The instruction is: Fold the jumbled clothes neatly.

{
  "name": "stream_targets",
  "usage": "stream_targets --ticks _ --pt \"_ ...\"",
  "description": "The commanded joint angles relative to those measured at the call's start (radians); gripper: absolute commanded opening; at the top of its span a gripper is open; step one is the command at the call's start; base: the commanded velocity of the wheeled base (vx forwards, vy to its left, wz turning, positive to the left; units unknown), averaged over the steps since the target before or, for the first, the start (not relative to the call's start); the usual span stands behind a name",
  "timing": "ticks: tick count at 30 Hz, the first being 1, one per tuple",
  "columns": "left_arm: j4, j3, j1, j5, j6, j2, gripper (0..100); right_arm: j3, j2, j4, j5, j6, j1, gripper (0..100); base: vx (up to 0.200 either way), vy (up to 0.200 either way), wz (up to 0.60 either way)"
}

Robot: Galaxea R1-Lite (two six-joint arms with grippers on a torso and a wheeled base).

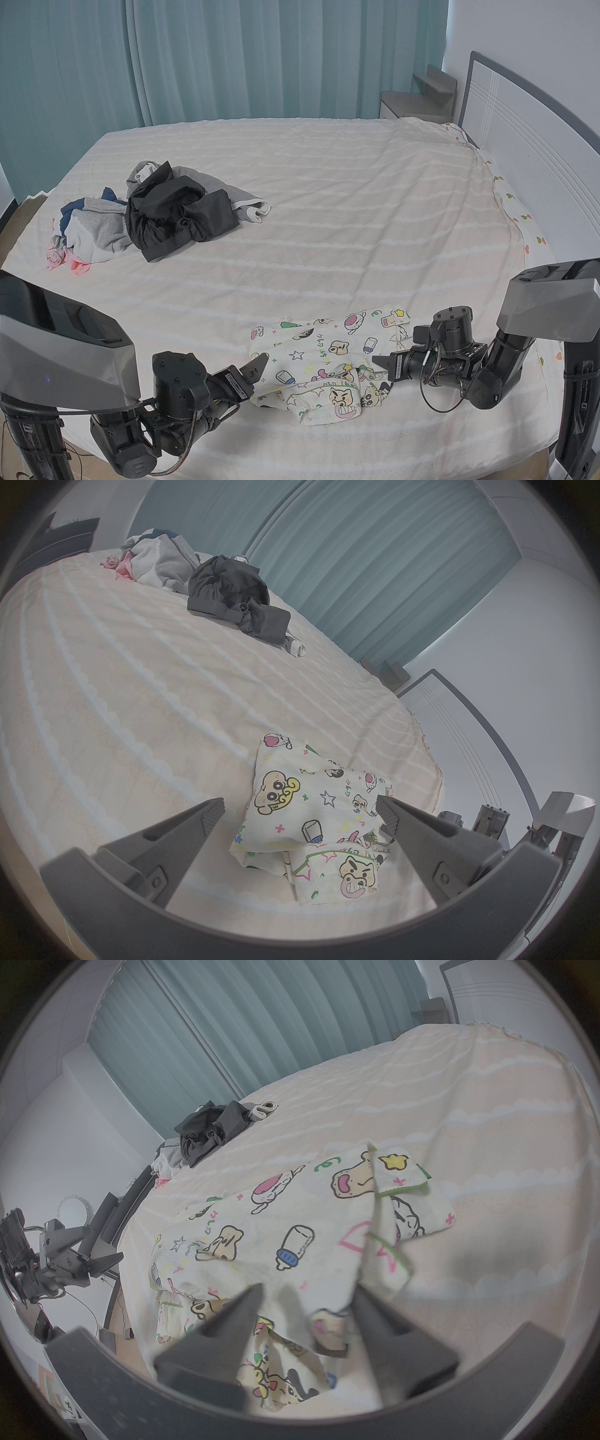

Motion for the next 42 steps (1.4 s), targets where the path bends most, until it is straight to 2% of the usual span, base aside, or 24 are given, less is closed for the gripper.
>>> stream_targets --ticks 1,5,8,12,16,17,32,41,42 --pt "0.0 0.0 0.0 0.0 0.0 0.002 100 0.011 -0.014 -0.001 0.0 0.004 -0.001 0 0.0 0.0 0.0" --pt "0.0 0.0 0.0 0.002 0.0 0.002 100 0.022 -0.025 -0.001 0.002 0.017 -0.003 0 0.0 0.0 0.0" --pt "0.0 0.002 0.0 0.003 0.0 0.0 100 0.031 -0.06 -0.018 0.005 0.07 -0.021 0 0.0 0.0 0.0" --pt "0.0 0.0 0.0 0.003 0.0 0.0 100 0.063 -0.109 -0.018 0.014 0.101 -0.043 0 0.0 0.0 0.0" --pt "0.0 -0.002 0.001 0.003 0.0 0.0 100 0.117 -0.146 -0.021 0.042 0.121 -0.049 0 0.0 0.0 0.0" --pt "0.0 -0.002 0.003 0.003 0.0 0.0 100 0.151 -0.17 -0.021 0.069 0.138 -0.058 0 0.0 0.0 0.0" --pt "0.0 -0.003 0.003 0.005 0.001 0.0 100 0.244 -0.272 -0.017 0.121 0.139 -0.098 0 0.0 0.0 0.0" --pt "0.0 -0.003 0.003 0.005 0.001 0.002 100 0.227 -0.164 -0.017 0.12 0.132 -0.095 0 0.0 0.0 0.0" --pt "0.0 -0.003 0.003 0.005 0.001 0.002 100 0.217 -0.152 -0.017 0.12 0.132 -0.095 100 0.0 0.0 0.0"
